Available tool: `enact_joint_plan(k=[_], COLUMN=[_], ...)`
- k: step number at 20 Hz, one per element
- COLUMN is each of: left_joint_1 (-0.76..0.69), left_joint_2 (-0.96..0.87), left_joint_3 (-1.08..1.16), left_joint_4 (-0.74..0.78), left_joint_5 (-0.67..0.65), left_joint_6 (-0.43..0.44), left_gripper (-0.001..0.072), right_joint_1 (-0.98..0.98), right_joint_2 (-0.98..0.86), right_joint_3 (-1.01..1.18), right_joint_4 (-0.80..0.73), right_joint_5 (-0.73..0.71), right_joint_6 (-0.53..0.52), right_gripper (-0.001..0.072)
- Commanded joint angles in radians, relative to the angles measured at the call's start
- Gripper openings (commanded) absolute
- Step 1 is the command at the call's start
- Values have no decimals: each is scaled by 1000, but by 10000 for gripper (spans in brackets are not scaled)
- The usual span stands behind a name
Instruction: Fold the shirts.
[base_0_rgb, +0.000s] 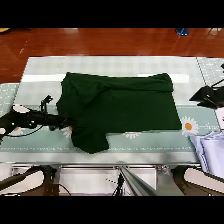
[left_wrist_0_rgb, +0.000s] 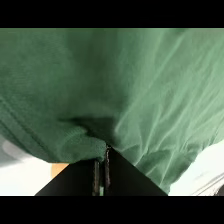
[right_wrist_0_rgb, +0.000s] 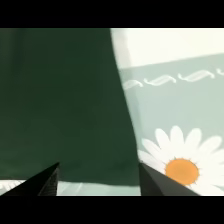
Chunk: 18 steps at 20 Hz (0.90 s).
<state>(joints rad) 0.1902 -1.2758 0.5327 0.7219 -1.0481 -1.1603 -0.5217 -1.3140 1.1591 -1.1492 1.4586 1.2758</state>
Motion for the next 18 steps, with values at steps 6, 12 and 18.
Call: enact_joint_plan(k=[6, 12, 18], left_joint_1=[15, 15, 16], left_joint_2=[3, 3, 3], left_joint_3=[0, 0, 4], left_joint_4=[-19, -19, -20], left_joint_5=[-98, -98, -105], left_joint_6=[54, 53, 53], left_gripper=[24, 24, 24], right_joint_1=[-124, -114, 12], right_joint_2=[0, -66, -153], right_joint_3=[-267, -297, -298], right_joint_4=[-13, -19, 3], right_joint_5=[-62, -136, -164], right_joint_6=[-38, -43, -39], right_gripper=[601, 599, 571])
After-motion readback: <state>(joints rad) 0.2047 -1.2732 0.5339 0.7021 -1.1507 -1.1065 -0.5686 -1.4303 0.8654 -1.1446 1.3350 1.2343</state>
